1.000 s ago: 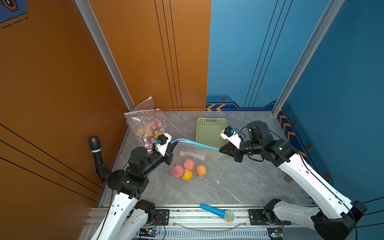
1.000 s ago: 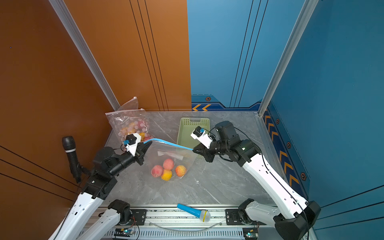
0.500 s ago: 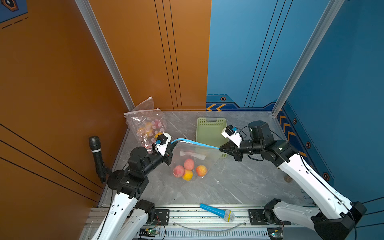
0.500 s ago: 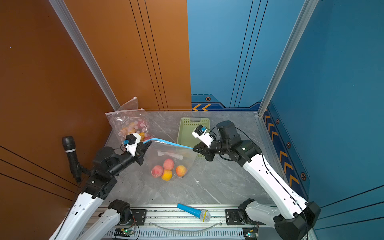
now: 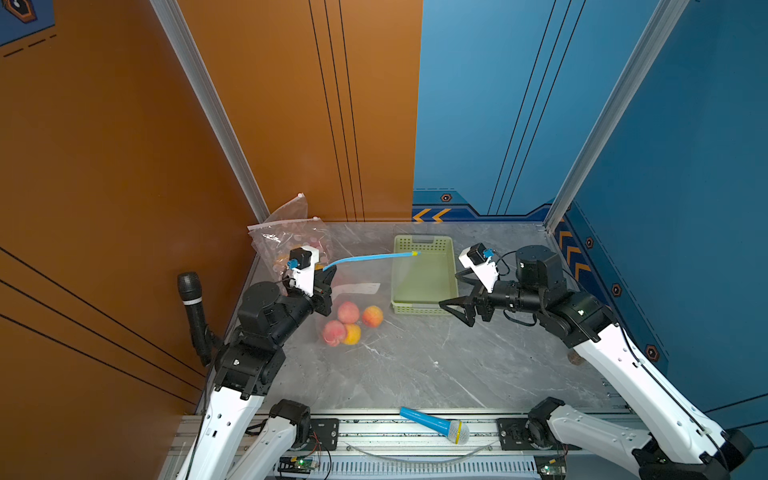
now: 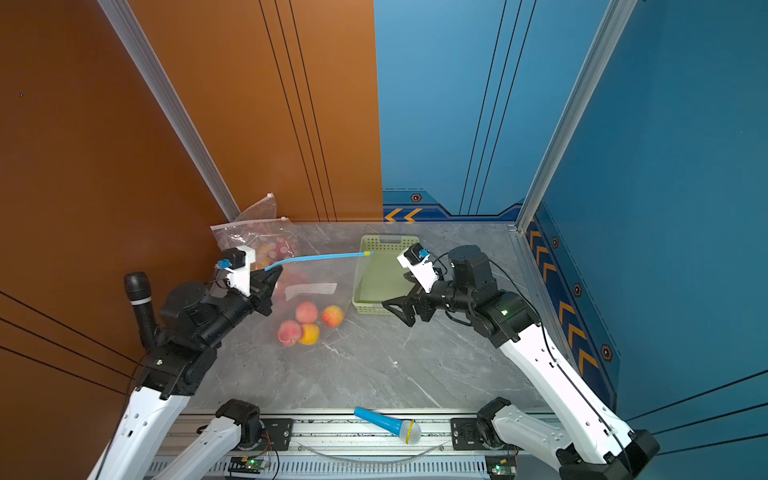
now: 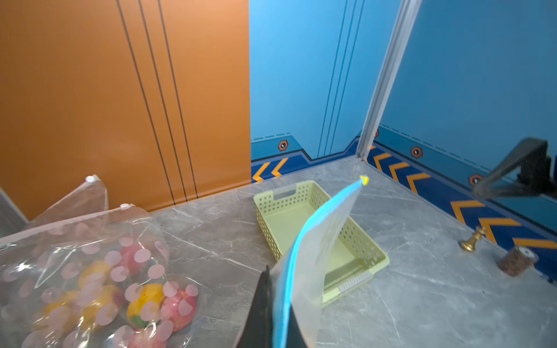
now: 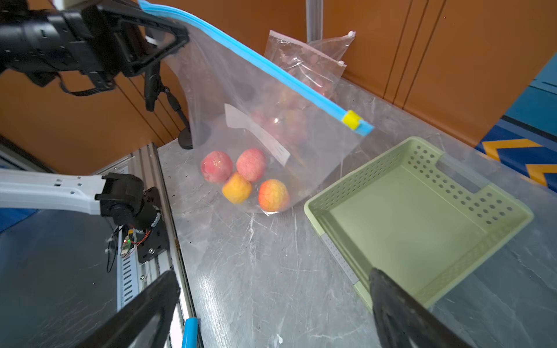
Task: Place the peach in a zip-top bag and seal the zipper
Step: Place the zipper food storage bag at the center of the board.
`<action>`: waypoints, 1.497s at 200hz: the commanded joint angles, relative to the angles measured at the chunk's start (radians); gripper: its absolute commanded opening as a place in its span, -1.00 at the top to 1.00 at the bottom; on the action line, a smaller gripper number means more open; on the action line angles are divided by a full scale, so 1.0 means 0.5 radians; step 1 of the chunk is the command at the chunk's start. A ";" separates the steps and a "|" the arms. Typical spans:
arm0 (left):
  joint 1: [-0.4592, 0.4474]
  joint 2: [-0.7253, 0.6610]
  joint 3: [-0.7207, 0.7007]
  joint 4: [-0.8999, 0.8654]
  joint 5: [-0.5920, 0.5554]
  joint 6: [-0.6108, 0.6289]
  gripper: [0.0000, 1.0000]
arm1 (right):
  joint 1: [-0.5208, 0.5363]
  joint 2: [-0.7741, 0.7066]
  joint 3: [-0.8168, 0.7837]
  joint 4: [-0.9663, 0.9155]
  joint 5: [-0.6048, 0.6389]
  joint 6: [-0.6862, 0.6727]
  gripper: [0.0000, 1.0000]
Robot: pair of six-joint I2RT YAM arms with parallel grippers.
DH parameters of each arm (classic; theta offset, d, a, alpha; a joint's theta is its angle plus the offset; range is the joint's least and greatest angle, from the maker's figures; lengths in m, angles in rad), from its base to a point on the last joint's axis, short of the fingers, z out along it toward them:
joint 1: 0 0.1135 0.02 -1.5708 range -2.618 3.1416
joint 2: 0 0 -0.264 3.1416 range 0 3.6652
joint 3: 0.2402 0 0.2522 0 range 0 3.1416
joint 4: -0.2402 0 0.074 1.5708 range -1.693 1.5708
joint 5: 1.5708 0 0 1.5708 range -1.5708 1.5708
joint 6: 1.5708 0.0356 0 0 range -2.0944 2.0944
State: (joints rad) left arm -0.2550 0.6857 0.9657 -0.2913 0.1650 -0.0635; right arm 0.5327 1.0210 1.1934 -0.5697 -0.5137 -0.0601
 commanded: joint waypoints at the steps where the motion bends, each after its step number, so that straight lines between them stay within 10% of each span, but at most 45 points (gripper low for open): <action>1: 0.010 0.044 0.249 -0.213 -0.271 -0.135 1.00 | 0.002 -0.137 -0.072 0.152 0.428 0.226 -1.00; 67: 0.016 0.507 0.836 -0.316 -0.479 -0.238 1.00 | -0.007 -0.279 -0.295 0.168 1.057 0.517 -0.99; 213: -0.088 2.020 1.683 0.285 -0.929 -0.647 1.00 | -0.051 -0.230 -0.304 0.163 1.184 0.654 -0.99; 299: -0.011 1.689 0.625 0.490 -1.224 -1.438 1.00 | -0.070 -0.189 -0.331 0.213 1.074 0.697 -1.00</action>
State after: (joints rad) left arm -0.3122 1.6108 1.3960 -0.0986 -0.4011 -0.6277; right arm 0.5034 0.9215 1.0370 -0.4858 0.0559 0.2687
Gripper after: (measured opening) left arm 0.050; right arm 0.995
